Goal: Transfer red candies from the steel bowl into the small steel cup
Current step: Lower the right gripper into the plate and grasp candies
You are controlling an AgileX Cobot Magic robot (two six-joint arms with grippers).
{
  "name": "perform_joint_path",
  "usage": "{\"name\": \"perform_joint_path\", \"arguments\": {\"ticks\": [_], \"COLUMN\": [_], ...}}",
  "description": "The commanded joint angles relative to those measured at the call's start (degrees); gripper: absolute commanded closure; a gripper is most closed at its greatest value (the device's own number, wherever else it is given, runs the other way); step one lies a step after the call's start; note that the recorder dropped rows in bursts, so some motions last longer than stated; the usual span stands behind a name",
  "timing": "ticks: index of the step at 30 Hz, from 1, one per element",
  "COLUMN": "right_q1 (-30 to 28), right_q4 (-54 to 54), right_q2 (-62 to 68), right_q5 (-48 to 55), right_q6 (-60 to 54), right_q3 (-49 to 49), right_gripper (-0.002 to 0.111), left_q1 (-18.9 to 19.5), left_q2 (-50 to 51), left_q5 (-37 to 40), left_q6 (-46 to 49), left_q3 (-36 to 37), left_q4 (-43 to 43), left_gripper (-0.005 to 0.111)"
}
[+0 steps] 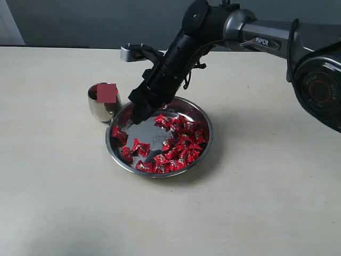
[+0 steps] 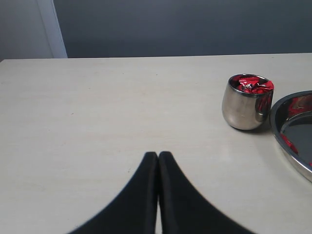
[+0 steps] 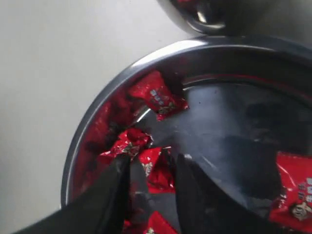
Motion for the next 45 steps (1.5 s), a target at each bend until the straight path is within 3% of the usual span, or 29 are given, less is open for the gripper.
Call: {"name": "perform_joint_path", "arguments": {"ticks": [1, 10, 16, 45], "right_q1": [-0.4, -0.4, -0.4, 1.4], "right_q4": [-1.6, 0.7, 1.1, 2.2], "right_q2": [0.8, 4.2, 5.1, 5.7], "right_q5": [0.6, 0.6, 0.6, 0.0], "right_q6": [0.3, 0.3, 0.3, -0.3], "right_q3": [0.0, 0.0, 0.0, 0.0], "right_gripper": [0.076, 0.075, 0.063, 0.063], "left_q1": [-0.3, -0.3, -0.3, -0.3], "left_q2": [-0.5, -0.5, -0.5, -0.5], "left_q5": [-0.2, -0.2, -0.2, -0.2], "left_q6": [-0.1, -0.1, -0.1, -0.1], "left_q3": [0.1, 0.1, 0.1, 0.1], "left_q4": [0.1, 0.1, 0.1, 0.1], "left_gripper": [0.106, 0.106, 0.106, 0.106]}}
